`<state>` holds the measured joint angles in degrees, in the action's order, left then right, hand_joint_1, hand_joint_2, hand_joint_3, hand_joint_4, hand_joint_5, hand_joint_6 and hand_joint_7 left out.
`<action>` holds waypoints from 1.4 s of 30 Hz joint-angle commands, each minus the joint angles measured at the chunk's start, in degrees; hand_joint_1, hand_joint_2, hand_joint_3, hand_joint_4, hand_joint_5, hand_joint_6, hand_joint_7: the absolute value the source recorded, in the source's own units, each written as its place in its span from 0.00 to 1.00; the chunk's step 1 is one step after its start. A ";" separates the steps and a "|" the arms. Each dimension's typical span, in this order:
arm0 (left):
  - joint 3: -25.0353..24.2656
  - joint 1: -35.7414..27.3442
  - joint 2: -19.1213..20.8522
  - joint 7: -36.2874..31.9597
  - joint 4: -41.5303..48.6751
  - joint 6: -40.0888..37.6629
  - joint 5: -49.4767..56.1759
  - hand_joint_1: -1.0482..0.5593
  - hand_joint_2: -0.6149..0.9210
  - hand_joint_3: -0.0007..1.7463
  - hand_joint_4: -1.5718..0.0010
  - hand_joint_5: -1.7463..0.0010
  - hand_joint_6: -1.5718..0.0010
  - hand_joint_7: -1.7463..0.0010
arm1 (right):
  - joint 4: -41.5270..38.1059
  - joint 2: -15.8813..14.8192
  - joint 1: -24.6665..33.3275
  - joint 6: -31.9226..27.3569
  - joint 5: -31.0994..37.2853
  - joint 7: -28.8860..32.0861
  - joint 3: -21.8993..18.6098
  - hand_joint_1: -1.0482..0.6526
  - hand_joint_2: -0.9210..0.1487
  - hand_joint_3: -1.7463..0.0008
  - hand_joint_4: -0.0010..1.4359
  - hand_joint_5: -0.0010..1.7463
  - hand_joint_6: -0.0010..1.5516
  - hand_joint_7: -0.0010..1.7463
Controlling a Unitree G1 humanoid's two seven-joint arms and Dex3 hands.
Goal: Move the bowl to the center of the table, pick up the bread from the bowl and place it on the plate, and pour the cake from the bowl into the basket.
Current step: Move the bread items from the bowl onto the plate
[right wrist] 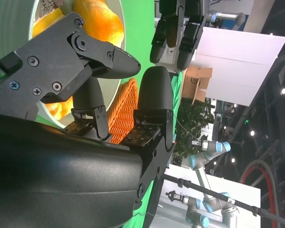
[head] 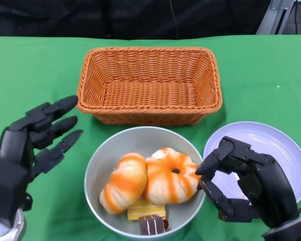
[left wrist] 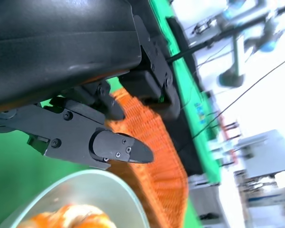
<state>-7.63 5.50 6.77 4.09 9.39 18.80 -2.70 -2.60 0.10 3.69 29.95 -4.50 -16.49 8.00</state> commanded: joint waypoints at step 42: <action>-4.58 6.67 -1.98 15.74 30.68 30.88 -11.77 0.54 1.00 0.17 0.46 0.30 0.41 0.50 | 3.37 -5.17 -5.23 2.65 8.86 1.32 -0.74 0.49 0.45 0.45 0.50 0.80 0.47 0.63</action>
<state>-11.65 11.43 4.25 19.89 39.49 48.95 -14.13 -0.42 -3.86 -0.60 31.67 3.34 -15.51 7.43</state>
